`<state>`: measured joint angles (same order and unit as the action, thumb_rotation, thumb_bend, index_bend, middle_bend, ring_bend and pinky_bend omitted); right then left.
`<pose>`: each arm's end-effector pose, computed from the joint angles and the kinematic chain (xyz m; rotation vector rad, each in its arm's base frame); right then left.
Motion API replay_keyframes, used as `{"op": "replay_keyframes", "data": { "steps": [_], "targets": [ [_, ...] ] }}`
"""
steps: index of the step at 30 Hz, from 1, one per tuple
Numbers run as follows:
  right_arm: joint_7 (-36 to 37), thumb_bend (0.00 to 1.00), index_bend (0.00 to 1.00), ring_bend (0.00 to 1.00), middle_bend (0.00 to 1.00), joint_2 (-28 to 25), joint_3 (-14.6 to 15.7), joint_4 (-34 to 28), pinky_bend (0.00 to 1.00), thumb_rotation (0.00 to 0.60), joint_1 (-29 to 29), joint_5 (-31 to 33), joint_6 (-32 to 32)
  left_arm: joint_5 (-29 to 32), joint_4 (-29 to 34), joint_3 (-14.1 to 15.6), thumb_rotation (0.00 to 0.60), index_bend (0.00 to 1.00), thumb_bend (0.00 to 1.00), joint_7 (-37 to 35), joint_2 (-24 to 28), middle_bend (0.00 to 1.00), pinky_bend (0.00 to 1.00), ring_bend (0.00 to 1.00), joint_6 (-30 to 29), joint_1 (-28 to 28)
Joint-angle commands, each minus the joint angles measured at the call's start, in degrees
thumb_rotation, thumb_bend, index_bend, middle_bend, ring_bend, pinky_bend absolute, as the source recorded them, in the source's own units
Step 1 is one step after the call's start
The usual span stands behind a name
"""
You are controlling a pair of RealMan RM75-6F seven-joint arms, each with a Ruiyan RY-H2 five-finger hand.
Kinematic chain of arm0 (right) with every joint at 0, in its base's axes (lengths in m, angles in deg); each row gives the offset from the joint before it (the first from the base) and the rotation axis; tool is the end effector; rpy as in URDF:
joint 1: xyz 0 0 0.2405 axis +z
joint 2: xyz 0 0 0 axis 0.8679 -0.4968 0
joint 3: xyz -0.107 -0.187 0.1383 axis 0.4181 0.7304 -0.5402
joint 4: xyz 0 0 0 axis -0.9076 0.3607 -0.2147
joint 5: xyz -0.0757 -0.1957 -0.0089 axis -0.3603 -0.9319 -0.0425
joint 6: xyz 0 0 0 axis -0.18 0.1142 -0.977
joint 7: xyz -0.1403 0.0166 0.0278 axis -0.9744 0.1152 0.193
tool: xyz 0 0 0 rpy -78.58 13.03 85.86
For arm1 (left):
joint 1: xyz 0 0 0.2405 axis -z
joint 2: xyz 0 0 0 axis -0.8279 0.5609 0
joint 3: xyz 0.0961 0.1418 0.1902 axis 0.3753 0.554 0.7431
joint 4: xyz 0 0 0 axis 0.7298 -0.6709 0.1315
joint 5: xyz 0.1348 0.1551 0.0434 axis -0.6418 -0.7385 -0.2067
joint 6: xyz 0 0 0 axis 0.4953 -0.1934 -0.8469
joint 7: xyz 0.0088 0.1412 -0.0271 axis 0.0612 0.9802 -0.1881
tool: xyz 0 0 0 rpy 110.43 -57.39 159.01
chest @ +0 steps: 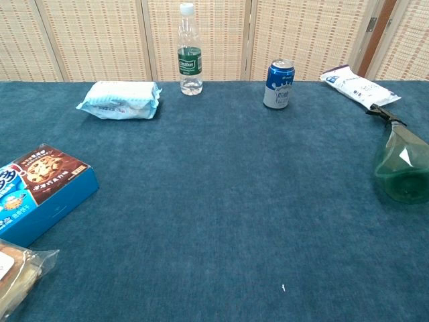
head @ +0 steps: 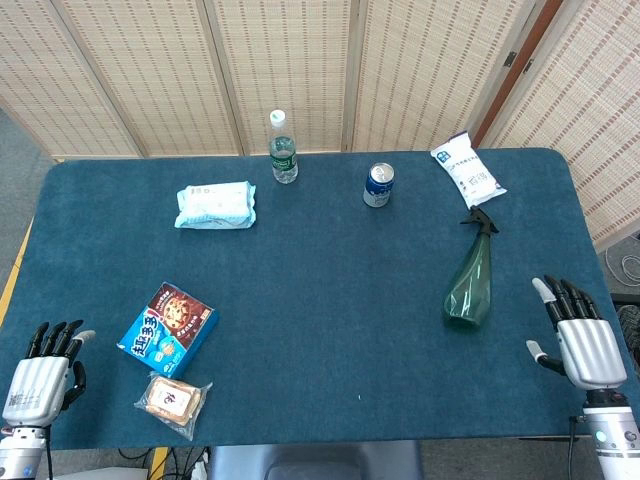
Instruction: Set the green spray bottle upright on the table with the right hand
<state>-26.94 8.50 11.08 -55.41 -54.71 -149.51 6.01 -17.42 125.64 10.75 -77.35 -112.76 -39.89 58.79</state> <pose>-0.3153 -0.1876 0.1487 1.4236 -0.8362 0.7816 -0.3228 0.1614 0.1179 -1.4504 -0.8641 -0.7170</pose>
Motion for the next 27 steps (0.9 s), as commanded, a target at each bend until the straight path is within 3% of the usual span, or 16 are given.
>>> {"op": "replay_keyframes", "data": {
  "steps": [1, 27],
  "targets": [
    [0.2, 0.19, 0.0, 0.04, 0.07, 0.2, 0.1, 0.3, 0.14, 0.6, 0.0, 0.0, -0.1, 1.4, 0.0, -2.4, 0.6, 0.22, 0.74, -6.2, 3.9, 0.14, 0.0, 0.11, 1.1, 4.3],
    [-4.6, 0.19, 0.0, 0.04, 0.07, 1.7, -1.6, -2.7, 0.14, 0.6, 4.4, 2.7, -5.8, 0.5, -1.0, -1.4, 0.6, 0.22, 0.74, -8.5, 4.8, 0.14, 0.0, 0.11, -0.8, 2.7]
  ]
}}
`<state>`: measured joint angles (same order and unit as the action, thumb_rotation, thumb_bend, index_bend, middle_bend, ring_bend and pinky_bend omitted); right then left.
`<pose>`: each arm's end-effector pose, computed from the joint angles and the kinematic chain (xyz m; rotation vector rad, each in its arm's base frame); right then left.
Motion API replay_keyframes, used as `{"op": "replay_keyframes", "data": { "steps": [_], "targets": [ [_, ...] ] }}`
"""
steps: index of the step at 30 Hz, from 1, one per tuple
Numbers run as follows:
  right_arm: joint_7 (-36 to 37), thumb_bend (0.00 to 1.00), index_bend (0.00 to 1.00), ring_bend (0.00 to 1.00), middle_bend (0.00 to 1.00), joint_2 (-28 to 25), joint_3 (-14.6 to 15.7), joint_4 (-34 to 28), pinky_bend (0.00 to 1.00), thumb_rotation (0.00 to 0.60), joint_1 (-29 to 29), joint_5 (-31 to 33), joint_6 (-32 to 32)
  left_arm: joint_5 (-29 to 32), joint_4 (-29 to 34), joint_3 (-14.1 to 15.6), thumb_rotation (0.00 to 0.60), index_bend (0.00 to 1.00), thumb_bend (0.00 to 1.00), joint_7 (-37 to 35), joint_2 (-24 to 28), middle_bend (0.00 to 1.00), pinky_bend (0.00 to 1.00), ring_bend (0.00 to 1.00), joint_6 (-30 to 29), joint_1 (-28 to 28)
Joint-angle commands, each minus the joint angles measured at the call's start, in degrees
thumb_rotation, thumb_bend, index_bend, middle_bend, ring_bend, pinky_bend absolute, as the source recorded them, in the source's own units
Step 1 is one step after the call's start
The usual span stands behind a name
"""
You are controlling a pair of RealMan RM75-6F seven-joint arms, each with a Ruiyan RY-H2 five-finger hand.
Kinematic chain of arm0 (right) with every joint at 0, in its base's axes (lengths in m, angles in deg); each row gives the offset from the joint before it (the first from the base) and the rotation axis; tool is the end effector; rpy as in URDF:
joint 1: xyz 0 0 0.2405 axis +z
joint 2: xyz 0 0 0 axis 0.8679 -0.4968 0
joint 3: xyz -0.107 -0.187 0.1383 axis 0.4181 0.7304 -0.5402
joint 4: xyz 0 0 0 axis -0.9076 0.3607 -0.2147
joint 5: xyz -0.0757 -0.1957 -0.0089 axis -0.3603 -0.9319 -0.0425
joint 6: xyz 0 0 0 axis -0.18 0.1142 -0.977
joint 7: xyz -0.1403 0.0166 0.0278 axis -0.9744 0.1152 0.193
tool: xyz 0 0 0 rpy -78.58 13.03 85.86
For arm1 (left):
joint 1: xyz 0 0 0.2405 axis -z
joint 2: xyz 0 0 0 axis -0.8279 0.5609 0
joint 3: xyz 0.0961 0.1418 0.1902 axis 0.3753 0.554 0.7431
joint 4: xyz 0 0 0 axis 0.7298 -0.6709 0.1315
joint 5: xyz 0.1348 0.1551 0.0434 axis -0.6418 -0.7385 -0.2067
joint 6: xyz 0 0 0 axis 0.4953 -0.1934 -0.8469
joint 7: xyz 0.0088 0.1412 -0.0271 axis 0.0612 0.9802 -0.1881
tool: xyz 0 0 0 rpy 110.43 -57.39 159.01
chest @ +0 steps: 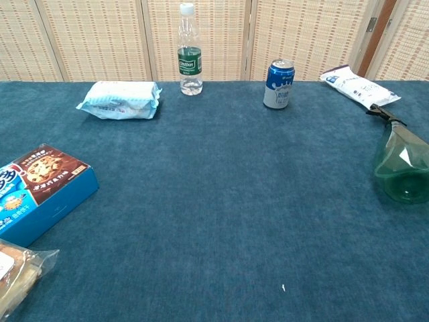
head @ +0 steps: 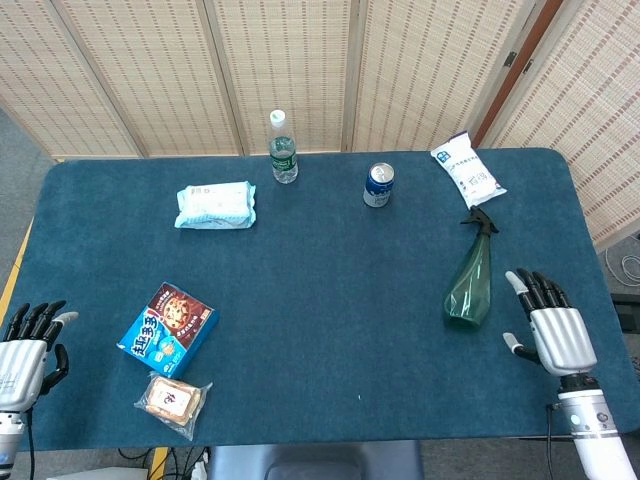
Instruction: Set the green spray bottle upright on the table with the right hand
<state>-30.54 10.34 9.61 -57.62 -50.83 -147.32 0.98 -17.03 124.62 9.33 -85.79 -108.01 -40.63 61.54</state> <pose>-0.2974 -0.2117 0.1280 1.4797 -0.8640 0.7881 -0.3252 0.1834 0.1531 -1.4178 -0.8439 -0.8084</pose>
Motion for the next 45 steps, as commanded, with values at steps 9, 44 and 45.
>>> {"op": "replay_keyframes", "data": {
  "steps": [9, 44, 45],
  "targets": [
    [-1.7, 0.19, 0.0, 0.04, 0.07, -3.0, 0.3, -1.2, 0.14, 0.6, 0.9, 0.7, -1.4, 1.0, 1.0, -0.2, 0.6, 0.22, 0.74, 1.8, -1.1, 0.14, 0.0, 0.11, 0.2, -0.2],
    [17.7, 0.2, 0.0, 0.04, 0.07, 0.8, 3.4, 17.4, 0.14, 0.6, 0.2, -2.6, -2.8, 3.1, 7.7, -1.1, 0.6, 0.22, 0.74, 12.7, -2.8, 0.14, 0.0, 0.11, 1.4, 1.3],
    [17.9, 0.2, 0.0, 0.04, 0.07, 0.9, 3.4, 17.6, 0.14, 0.6, 0.1, -2.6, -2.6, 3.0, 7.7, -1.1, 0.6, 0.22, 0.74, 12.9, -2.8, 0.14, 0.0, 0.11, 1.4, 1.4]
  ]
}}
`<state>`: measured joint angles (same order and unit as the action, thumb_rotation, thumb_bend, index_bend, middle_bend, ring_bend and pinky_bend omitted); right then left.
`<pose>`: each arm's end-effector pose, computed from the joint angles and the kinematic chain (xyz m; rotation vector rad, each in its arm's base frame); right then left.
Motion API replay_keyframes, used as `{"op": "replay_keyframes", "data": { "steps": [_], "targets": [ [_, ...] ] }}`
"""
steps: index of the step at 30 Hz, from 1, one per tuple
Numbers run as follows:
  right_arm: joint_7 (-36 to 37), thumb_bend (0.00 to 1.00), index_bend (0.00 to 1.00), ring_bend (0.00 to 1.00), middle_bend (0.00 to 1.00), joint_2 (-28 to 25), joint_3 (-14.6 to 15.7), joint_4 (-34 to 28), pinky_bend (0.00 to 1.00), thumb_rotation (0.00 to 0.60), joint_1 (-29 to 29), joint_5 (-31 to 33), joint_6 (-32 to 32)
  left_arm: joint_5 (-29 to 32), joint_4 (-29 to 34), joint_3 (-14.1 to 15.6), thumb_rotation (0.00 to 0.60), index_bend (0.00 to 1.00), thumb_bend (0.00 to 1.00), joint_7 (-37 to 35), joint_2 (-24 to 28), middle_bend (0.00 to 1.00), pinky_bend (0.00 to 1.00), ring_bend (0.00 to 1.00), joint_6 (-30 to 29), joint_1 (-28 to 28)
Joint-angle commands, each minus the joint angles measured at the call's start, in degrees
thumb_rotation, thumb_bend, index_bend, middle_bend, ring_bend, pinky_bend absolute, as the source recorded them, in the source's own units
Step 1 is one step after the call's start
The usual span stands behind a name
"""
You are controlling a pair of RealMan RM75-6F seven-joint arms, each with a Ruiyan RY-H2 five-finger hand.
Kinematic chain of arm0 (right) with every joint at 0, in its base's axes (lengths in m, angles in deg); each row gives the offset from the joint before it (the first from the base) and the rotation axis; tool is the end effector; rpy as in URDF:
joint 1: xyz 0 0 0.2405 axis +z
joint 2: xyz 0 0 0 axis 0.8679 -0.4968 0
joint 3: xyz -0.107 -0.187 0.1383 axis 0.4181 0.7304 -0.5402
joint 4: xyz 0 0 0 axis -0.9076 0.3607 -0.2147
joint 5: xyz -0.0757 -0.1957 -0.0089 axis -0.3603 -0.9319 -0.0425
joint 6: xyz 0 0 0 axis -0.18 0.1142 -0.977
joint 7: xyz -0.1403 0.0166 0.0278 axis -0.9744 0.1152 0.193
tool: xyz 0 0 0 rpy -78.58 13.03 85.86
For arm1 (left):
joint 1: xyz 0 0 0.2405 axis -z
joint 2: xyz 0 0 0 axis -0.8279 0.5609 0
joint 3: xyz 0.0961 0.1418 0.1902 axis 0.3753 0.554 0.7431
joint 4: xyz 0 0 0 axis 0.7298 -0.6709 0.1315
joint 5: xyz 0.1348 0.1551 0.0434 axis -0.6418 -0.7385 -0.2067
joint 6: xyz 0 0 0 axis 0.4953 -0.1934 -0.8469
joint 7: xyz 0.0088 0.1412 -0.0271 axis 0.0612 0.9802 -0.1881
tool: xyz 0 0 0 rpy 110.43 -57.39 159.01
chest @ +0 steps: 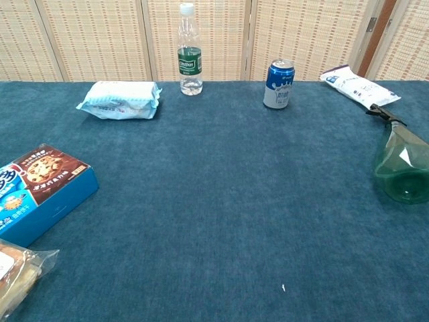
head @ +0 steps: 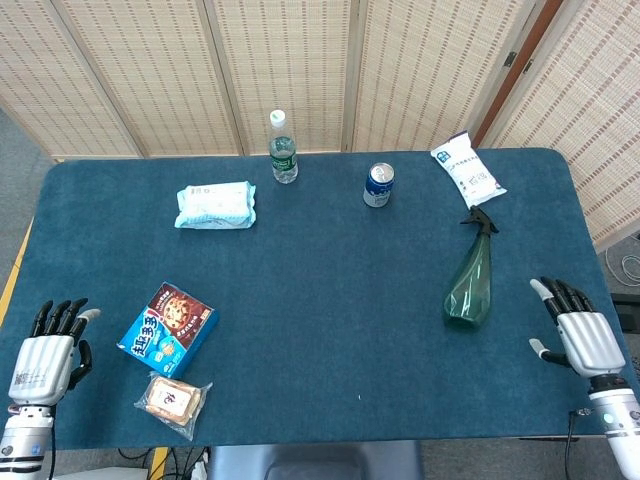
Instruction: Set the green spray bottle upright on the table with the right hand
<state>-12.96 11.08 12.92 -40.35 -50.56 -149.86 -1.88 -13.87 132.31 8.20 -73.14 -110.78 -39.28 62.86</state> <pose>-0.3608 -0.2092 0.1439 1.4973 -0.9294 0.7379 -0.2956 0.1910 0.1266 -1.4288 -0.8371 -0.7654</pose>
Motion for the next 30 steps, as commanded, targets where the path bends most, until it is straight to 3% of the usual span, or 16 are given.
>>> {"op": "replay_keyframes", "data": {
  "steps": [1, 14, 30],
  "targets": [
    [0.6, 0.2, 0.0, 0.04, 0.07, 0.2, 0.2, 0.5, 0.14, 0.6, -0.3, -0.1, 0.3, -0.2, 0.1, 0.1, 0.6, 0.22, 0.74, 0.4, -0.1, 0.14, 0.0, 0.11, 0.0, 0.1],
    [1.5, 0.2, 0.0, 0.04, 0.07, 1.5, 0.2, 1.3, 0.14, 0.6, -0.1, -0.7, 0.6, -0.3, -0.3, 0.5, 0.6, 0.22, 0.74, -0.1, -0.1, 0.14, 0.0, 0.11, -0.4, -0.3],
    [-5.1, 0.2, 0.0, 0.04, 0.07, 2.2, -0.6, -1.2, 0.14, 0.6, 2.9, 0.5, -3.3, -1.1, -3.1, 1.2, 0.6, 0.22, 0.74, -3.7, -0.7, 0.14, 0.0, 0.11, -1.8, -1.7]
  ]
}}
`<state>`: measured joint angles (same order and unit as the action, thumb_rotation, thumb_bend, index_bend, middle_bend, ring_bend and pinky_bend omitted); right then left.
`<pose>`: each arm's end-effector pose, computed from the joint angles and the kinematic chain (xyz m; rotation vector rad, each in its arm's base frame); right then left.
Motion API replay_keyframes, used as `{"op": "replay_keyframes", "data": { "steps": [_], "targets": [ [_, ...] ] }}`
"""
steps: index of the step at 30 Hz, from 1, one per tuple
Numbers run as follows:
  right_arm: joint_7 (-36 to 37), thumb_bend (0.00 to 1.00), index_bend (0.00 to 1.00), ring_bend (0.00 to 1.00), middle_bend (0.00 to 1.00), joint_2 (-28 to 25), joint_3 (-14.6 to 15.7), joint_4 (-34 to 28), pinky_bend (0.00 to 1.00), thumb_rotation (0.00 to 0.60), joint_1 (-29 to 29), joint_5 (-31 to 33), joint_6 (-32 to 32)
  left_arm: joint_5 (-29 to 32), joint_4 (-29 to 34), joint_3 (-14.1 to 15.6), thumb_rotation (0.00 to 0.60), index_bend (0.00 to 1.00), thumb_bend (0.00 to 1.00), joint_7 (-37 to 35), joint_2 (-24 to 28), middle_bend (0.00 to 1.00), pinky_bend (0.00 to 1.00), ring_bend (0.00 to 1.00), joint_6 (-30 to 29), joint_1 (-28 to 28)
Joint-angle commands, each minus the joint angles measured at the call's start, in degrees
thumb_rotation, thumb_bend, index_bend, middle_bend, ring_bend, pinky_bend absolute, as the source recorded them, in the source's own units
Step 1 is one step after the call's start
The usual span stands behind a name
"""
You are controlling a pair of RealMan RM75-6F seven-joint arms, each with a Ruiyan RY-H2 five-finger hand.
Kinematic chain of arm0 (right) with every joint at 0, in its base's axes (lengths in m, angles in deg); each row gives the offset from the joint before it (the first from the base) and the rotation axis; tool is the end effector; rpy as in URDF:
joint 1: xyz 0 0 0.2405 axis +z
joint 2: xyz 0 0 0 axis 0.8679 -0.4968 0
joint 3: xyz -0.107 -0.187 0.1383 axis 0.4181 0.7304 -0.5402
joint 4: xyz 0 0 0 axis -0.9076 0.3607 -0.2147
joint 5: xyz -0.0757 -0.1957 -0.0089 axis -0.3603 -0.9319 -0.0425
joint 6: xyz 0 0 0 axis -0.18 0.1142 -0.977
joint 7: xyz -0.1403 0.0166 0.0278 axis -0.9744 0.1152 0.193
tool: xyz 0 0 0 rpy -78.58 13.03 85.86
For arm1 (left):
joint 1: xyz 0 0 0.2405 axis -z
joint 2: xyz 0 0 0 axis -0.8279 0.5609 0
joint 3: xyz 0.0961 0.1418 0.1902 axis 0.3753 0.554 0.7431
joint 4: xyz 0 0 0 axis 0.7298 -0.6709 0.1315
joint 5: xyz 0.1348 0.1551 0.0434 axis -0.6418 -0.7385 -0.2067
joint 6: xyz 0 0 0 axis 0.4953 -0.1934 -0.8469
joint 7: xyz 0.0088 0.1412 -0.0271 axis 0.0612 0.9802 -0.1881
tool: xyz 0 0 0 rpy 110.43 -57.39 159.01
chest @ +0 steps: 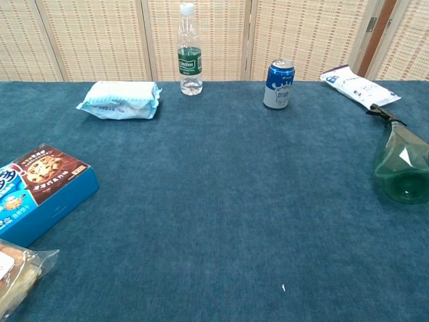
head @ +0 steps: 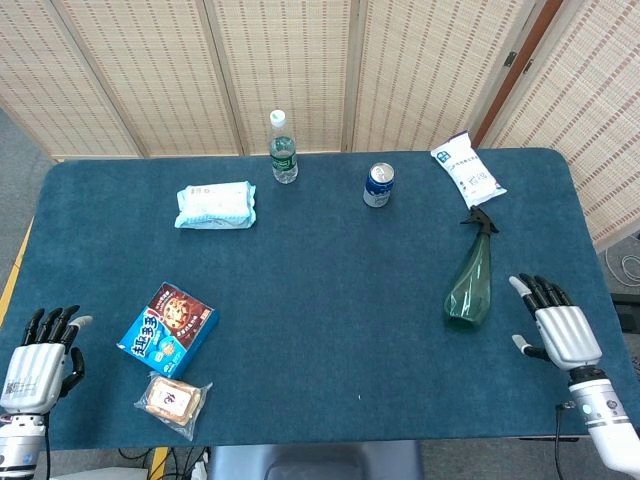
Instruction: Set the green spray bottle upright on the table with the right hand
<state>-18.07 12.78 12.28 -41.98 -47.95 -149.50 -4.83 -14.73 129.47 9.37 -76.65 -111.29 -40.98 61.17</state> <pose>-0.3458 -0.2251 0.1240 1.5612 -0.9064 0.7187 -0.3088 0.1789 0.1285 -1.4034 -0.8551 -0.7689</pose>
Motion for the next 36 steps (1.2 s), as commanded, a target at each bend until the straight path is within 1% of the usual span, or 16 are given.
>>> {"op": "replay_keyframes", "data": {
  "steps": [1, 7, 9, 16, 21, 29, 36],
  "targets": [
    [0.1, 0.2, 0.0, 0.04, 0.07, 0.7, 0.0, 0.8, 0.14, 0.6, 0.4, 0.1, -0.5, -0.3, -0.4, 0.0, 0.6, 0.22, 0.74, -0.3, -0.2, 0.14, 0.0, 0.11, -0.2, -0.1],
    [3.9, 0.21, 0.0, 0.04, 0.07, 4.6, 0.0, 5.9, 0.14, 0.6, 1.5, -0.7, -1.3, -1.2, -1.0, 0.2, 0.6, 0.22, 0.74, -1.1, -0.7, 0.14, 0.0, 0.11, -0.6, -0.2],
    [3.9, 0.21, 0.0, 0.04, 0.07, 5.5, 0.2, 7.6, 0.14, 0.6, 2.0, -1.0, -1.9, -1.3, -0.9, 0.3, 0.6, 0.22, 0.74, -0.6, -0.4, 0.14, 0.0, 0.11, -0.7, -0.3],
    [4.5, 0.21, 0.0, 0.04, 0.07, 7.8, -0.6, 9.8, 0.14, 0.6, 4.0, -0.6, -3.9, -1.5, -1.1, 0.3, 0.6, 0.22, 0.74, -1.2, -0.3, 0.14, 0.0, 0.11, -1.1, -0.6],
    [4.2, 0.21, 0.0, 0.04, 0.07, 10.3, -1.2, 11.3, 0.14, 0.6, 6.4, -0.5, -6.0, -1.6, -1.9, 0.5, 0.6, 0.22, 0.74, -2.0, -0.4, 0.14, 0.0, 0.11, -1.2, -0.9],
    [4.8, 0.21, 0.0, 0.04, 0.07, 15.4, -3.4, 13.5, 0.14, 0.6, 11.1, 0.1, -9.5, -1.6, -3.4, 0.9, 0.6, 0.22, 0.74, -3.8, -0.6, 0.14, 0.0, 0.11, -1.9, -1.9],
    [6.5, 0.21, 0.0, 0.04, 0.07, 20.4, -6.0, 16.3, 0.14, 0.6, 15.7, 1.5, -12.3, -1.9, -4.6, 1.2, 0.6, 0.22, 0.74, -5.2, -0.9, 0.14, 0.0, 0.11, -2.9, -3.0]
  ]
}}
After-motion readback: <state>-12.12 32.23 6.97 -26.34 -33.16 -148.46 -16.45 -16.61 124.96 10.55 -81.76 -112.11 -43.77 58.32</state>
